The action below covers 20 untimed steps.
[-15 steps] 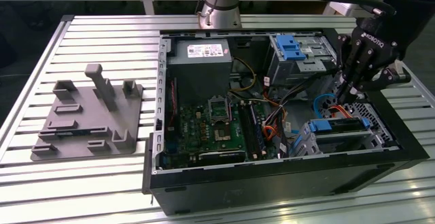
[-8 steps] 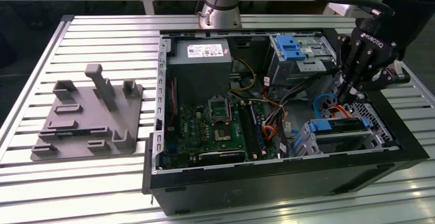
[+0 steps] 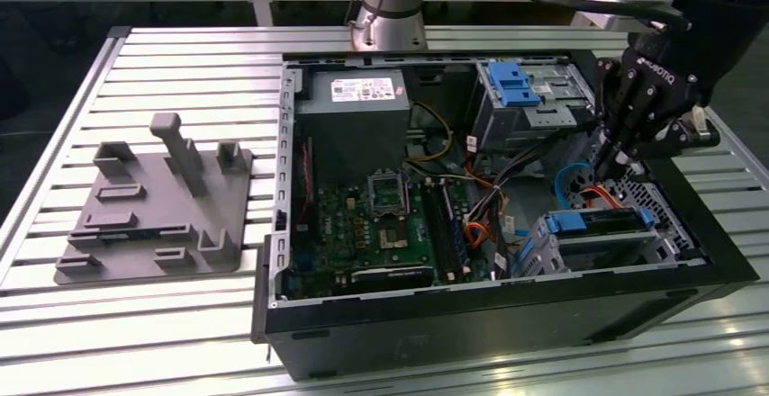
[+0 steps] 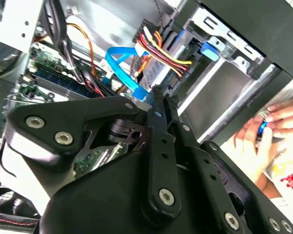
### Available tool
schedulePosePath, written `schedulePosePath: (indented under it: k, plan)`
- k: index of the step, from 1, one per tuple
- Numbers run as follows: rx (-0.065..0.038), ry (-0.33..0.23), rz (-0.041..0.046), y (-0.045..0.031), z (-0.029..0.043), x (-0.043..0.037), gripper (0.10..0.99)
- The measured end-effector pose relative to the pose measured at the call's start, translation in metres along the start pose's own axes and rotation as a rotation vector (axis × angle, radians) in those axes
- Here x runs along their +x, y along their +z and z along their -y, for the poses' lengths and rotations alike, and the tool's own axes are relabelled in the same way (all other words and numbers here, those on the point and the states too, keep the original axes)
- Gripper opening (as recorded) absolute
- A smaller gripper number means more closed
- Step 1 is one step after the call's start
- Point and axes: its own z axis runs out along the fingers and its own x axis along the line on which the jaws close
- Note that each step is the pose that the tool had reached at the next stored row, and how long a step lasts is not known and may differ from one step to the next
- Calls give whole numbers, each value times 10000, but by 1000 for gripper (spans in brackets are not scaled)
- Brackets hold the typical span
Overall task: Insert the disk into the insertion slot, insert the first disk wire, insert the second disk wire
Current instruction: 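Insert the second disk wire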
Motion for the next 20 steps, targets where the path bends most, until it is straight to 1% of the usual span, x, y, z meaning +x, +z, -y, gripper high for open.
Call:
schedulePosePath:
  k: [3,4,6,7,12,18,20]
  plan:
    - [68,-3,465,2,0,12,161]
    - [94,-2,568,4,-1,23,161]
    - [144,-1,706,14,-1,58,161]
    - [162,-1,754,19,-1,77,161]
    - [225,4,888,56,-3,159,161]
    - [310,7,1110,102,-4,253,161]
    - [335,9,1170,118,-5,283,161]
